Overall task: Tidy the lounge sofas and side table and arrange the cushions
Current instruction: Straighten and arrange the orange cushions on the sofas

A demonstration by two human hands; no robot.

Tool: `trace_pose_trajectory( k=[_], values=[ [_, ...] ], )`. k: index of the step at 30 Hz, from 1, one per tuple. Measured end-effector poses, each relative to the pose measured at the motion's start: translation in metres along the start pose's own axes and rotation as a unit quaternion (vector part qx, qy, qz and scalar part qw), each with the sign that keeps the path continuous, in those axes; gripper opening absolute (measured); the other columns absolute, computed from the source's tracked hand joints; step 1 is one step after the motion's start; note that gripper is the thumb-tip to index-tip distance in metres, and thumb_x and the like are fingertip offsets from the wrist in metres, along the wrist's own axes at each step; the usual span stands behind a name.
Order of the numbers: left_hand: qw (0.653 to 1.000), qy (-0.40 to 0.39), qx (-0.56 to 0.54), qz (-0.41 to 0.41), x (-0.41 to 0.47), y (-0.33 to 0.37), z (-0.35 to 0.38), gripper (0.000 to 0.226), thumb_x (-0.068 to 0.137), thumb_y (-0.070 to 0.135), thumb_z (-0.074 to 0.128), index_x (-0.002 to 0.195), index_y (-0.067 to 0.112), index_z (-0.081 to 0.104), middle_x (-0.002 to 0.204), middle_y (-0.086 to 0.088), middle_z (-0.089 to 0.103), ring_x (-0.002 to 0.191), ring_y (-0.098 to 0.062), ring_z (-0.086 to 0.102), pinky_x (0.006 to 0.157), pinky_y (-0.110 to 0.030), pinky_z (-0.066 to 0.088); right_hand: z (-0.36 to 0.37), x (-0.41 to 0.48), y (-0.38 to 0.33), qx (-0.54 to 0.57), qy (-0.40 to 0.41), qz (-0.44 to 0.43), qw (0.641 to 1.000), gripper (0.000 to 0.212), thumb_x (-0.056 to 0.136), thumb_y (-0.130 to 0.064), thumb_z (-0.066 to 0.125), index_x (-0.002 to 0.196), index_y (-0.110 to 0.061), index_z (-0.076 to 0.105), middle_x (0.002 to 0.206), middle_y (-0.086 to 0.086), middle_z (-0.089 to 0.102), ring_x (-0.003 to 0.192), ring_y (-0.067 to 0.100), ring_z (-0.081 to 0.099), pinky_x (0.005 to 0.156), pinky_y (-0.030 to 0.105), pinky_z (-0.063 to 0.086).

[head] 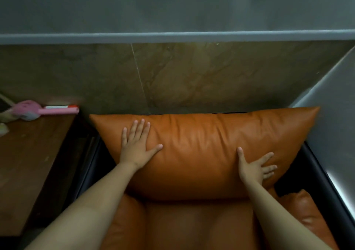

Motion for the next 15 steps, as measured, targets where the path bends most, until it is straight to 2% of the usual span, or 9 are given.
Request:
trace_pose_trajectory(
  k=[4,9,15],
  values=[
    [0.999,-0.012,0.005,0.031,-0.027,-0.004,0.002,0.093,0.086,0.077,0.029,0.154,0.026,-0.009,0.160,0.003,-0.020,0.145,-0.014,-0.026,0.117,-0.040,-0.018,0.013,-0.043,0.011,-0.021,-0.036,-0.033,0.999,0.102,0.083,-0.069,0.050,0.153,-0.028,-0.012,0.160,0.013,-0.019,0.148,0.029,-0.014,0.114,0.058,0.013],
    [0.997,-0.035,-0.060,0.043,-0.076,-0.018,0.001,0.087,0.091,0.065,0.040,0.154,0.027,-0.005,0.161,0.005,-0.017,0.146,-0.015,-0.024,0.119,-0.040,-0.012,0.058,-0.116,0.023,-0.035,-0.115,-0.102,0.988,0.096,0.085,-0.067,0.047,0.153,-0.030,-0.008,0.161,0.010,-0.017,0.149,0.028,-0.010,0.115,0.059,0.014],
    [0.987,-0.067,-0.147,-0.021,-0.151,-0.064,0.027,0.087,0.093,0.057,0.047,0.155,0.024,-0.003,0.162,0.004,-0.011,0.149,-0.017,-0.011,0.120,-0.041,0.003,0.096,-0.206,0.044,-0.031,-0.185,-0.169,0.968,0.093,0.088,-0.061,0.052,0.154,-0.032,-0.007,0.162,0.008,-0.014,0.149,0.031,0.001,0.117,0.049,0.019]
  ],
)
Point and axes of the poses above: each hand's wrist, its own x-axis towards the middle knuckle, its own z-axis out of the palm, y = z × x, the point moved 6 cm from there along x, towards the middle knuckle
